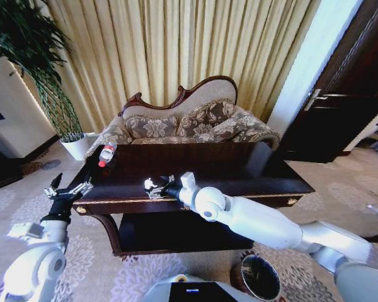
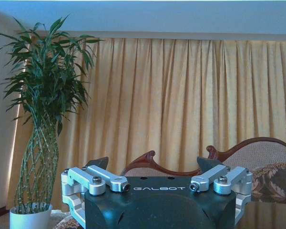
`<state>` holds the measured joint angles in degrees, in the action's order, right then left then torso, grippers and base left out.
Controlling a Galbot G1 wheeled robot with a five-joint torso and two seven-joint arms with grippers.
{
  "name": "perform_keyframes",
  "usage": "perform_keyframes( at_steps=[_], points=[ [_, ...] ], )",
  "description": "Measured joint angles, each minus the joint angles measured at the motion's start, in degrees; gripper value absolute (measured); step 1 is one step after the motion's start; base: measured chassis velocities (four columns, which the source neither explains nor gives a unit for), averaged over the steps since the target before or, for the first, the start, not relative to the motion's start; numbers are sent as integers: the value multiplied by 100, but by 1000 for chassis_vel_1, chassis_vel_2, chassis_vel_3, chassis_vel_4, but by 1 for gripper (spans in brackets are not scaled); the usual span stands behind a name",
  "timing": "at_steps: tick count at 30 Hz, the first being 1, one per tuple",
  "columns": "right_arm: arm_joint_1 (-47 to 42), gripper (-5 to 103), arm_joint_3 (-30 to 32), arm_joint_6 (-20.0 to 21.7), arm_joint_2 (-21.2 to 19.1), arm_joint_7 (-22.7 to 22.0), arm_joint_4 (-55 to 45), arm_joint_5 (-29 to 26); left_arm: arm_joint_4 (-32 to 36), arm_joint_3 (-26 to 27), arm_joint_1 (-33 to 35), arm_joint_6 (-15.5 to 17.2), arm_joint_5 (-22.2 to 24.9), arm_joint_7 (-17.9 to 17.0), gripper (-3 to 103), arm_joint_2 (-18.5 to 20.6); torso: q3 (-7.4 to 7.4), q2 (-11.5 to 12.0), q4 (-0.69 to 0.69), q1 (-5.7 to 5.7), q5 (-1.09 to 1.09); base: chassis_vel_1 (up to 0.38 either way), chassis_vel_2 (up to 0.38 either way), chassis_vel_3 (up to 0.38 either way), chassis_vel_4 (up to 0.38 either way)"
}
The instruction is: Move to the front of the table and place the trash on the table into the trash bin.
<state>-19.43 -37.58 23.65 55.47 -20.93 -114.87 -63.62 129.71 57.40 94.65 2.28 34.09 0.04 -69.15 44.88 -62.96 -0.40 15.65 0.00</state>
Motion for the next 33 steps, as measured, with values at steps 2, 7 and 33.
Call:
perform_keyframes(
  at_steps=[2, 7, 33],
  points=[
    [20, 100, -24, 0, 45, -15, 28, 4, -4, -3, -6, 2, 1, 0, 100, 6, 0, 0, 0, 0, 0, 0, 0, 0, 0],
    [91, 100, -82, -3, 206, -52, 148, 14, -13, -6, 1, 6, 6, 0, 100, 7, 0, 0, 0, 0, 0, 0, 0, 0, 0],
    [370, 19, -337, -46, 528, -312, 304, 30, -115, 92, 9, -76, 70, 27, 100, -14, 0, 0, 0, 0, 0, 0, 0, 0, 0]
  ],
)
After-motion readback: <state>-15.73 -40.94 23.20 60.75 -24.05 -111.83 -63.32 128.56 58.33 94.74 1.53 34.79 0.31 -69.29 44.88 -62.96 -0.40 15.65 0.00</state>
